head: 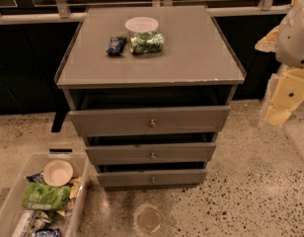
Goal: Open bottom drawer
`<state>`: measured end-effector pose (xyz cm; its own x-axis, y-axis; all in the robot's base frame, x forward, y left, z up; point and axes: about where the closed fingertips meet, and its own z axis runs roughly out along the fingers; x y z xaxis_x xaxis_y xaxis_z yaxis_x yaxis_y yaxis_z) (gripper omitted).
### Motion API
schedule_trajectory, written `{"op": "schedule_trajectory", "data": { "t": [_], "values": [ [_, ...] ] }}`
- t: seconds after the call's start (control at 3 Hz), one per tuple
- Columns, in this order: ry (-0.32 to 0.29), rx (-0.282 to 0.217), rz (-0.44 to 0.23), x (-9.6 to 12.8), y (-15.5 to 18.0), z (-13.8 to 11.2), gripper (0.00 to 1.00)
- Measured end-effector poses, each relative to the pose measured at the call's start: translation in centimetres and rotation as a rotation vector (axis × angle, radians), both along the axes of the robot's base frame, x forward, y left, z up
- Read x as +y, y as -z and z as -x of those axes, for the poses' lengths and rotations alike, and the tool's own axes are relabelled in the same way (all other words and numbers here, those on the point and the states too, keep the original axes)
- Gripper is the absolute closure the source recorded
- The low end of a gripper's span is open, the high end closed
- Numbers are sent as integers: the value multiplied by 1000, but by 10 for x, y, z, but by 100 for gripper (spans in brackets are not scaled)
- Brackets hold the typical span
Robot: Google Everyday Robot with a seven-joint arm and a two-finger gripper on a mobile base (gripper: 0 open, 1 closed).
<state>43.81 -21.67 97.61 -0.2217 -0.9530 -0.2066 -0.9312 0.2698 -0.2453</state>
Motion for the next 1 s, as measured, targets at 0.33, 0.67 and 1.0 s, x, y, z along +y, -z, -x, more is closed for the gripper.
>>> {"op": "schedule_trajectory", "data": {
  "t": [0.33,0.67,1.0],
  "values": [
    [9,-1,3,-2,2,0,0],
    [-6,0,-12,-7,31,10,0],
    [-91,-10,-117,8,90,36,0]
  ]
}}
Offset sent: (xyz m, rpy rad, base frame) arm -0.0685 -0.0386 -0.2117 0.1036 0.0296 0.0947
